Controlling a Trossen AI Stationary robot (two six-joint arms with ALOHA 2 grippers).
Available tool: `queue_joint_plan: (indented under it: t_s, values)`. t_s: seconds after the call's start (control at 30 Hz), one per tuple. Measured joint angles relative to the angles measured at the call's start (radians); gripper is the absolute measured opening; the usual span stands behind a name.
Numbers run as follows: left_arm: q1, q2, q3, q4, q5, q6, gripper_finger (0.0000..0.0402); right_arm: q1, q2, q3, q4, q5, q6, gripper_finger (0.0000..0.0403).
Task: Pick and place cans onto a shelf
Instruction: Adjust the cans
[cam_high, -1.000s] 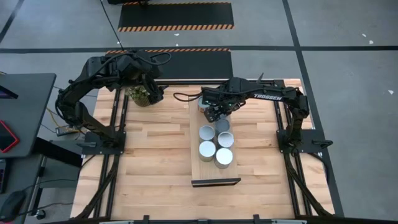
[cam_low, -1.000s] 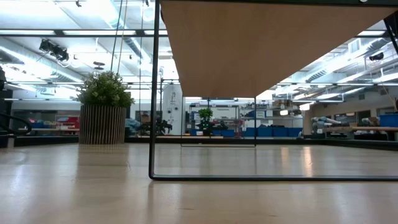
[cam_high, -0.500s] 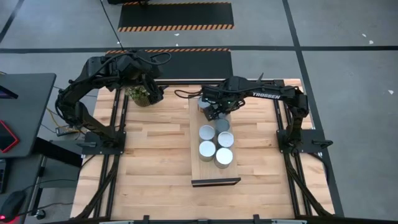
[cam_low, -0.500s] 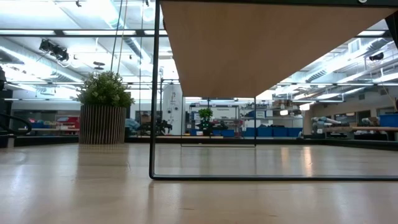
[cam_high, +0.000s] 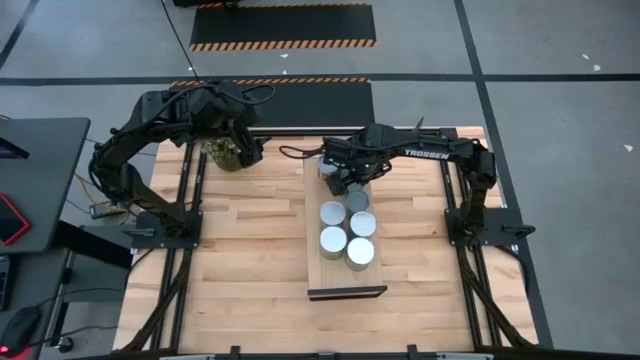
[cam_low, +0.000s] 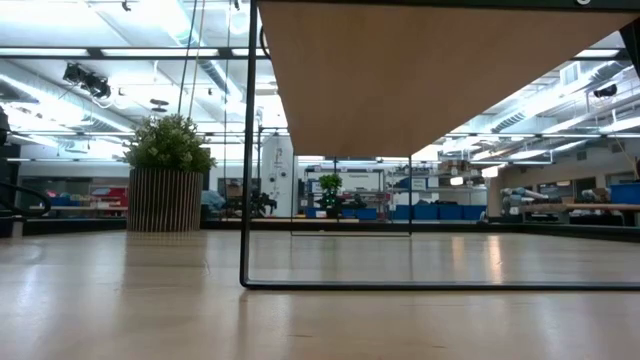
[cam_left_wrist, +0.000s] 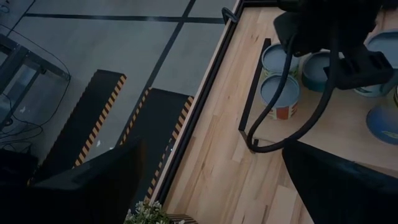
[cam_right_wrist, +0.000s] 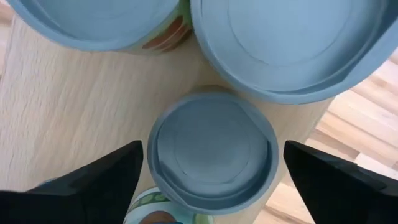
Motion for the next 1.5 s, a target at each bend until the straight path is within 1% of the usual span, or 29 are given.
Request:
queue_joint_plan:
  t_s: [0.1, 0.23, 0.47, 0.53, 0.63, 0.8, 0.87, 0.93, 1.0, 1.03, 1.13, 1.2, 1.33, 1.43, 1.5]
  values:
    - [0.000, 0.000, 0.000, 0.000, 0.000, 0.000, 0.0385, -0.006, 0.000, 0.007, -0.011, -0.012, -0.004, 0.0393]
    - [0.000, 0.000, 0.000, 0.000, 0.000, 0.001, 0.0385, -0.008, -0.001, 0.056, -0.019, -0.012, -0.010, 0.0390]
    - [0.000, 0.000, 0.000, 0.000, 0.003, -0.003, 0.0385, -0.008, -0.002, 0.202, -0.121, 0.053, -0.067, 0.0390]
    - [0.000, 0.000, 0.000, 0.000, 0.031, -0.012, 0.0385, -0.001, -0.012, 0.237, -0.123, 0.085, -0.093, 0.0389]
    - [0.000, 0.000, 0.000, -0.001, 0.066, -0.015, 0.0385, 0.049, -0.044, 0.257, -0.128, 0.151, -0.129, 0.0389]
    - [-0.006, 0.000, 0.000, -0.032, 0.070, -0.036, 0.0385, 0.189, -0.114, 0.257, -0.144, 0.240, -0.217, 0.0389]
    - [-0.006, 0.000, 0.000, -0.039, 0.070, -0.044, 0.0385, 0.243, -0.134, 0.257, -0.137, 0.230, -0.307, 0.0389]
    - [-0.006, 0.000, 0.000, -0.043, 0.070, -0.044, 0.0385, 0.282, -0.146, 0.257, -0.124, 0.182, -0.399, 0.0389]
    - [-0.006, 0.000, 0.000, -0.042, 0.070, -0.045, 0.0385, 0.299, -0.149, 0.257, -0.128, 0.131, -0.463, 0.0387]
    - [-0.006, 0.000, 0.000, -0.041, 0.070, -0.049, 0.0385, 0.300, -0.149, 0.257, -0.139, 0.126, -0.488, 0.0384]
    - [-0.006, 0.000, 0.000, -0.041, 0.070, -0.065, 0.0385, 0.302, -0.138, 0.254, -0.187, 0.152, -0.589, 0.0372]
    - [-0.006, 0.000, 0.000, -0.041, 0.070, -0.082, 0.0385, 0.320, -0.135, 0.253, -0.195, 0.160, -0.626, 0.0364]
    - [-0.006, 0.000, 0.000, -0.041, 0.061, -0.102, 0.0385, 0.381, -0.144, 0.253, -0.191, 0.172, -0.665, 0.0351]
    - [-0.006, 0.000, 0.000, -0.040, 0.059, -0.102, 0.0385, 0.437, -0.145, 0.253, -0.195, 0.179, -0.736, 0.0349]
    - [-0.006, 0.000, 0.000, -0.040, 0.059, -0.105, 0.0385, 0.473, -0.144, 0.253, -0.191, 0.160, -0.755, 0.0348]
